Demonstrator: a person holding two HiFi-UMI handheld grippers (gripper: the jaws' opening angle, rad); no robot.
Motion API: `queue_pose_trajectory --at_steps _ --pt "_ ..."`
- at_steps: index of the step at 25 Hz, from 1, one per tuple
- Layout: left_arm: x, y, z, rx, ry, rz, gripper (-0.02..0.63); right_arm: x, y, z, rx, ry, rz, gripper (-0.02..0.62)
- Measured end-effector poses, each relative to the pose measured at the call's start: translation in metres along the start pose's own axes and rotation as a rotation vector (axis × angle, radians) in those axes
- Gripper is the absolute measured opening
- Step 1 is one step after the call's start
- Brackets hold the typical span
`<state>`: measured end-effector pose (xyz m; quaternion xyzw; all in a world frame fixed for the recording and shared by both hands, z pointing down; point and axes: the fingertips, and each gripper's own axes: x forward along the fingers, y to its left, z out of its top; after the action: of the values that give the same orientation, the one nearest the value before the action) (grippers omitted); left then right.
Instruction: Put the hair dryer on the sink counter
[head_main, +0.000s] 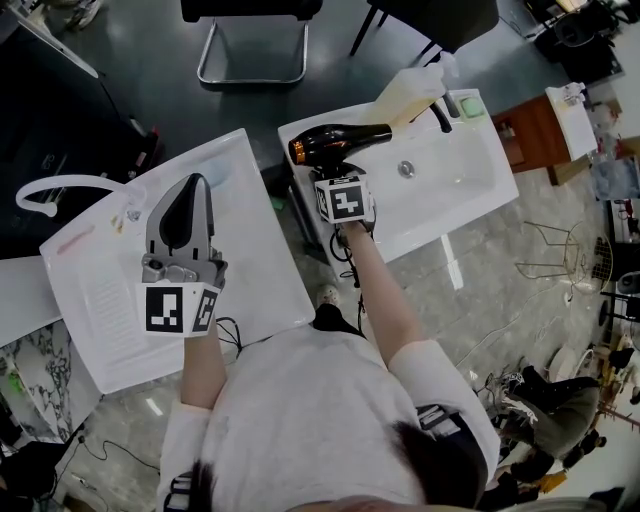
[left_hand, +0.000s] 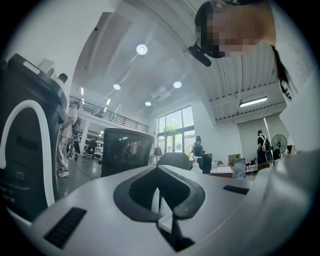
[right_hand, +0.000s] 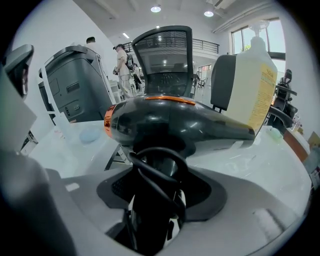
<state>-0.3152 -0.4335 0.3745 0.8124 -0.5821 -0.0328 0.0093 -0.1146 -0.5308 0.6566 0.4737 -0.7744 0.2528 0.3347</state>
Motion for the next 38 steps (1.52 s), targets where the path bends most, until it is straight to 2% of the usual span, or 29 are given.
queue_pose_trajectory --at_steps 16,28,34,38 --pt "0.003 0.008 -0.006 -0.006 0.011 0.0 0.002 0.014 -0.001 -0.001 -0.025 0.08 -0.02 0.272" --pt "0.002 0.01 -0.008 -0.018 0.008 -0.023 0.002 0.018 0.001 -0.002 -0.017 0.112 0.003 0.285" --pt "0.0 0.007 -0.009 -0.021 0.006 -0.043 0.002 0.017 0.003 -0.002 -0.01 0.111 0.024 0.299" --pt "-0.003 0.007 -0.012 -0.022 0.013 -0.047 0.002 0.009 0.005 0.0 0.021 0.057 0.05 0.311"
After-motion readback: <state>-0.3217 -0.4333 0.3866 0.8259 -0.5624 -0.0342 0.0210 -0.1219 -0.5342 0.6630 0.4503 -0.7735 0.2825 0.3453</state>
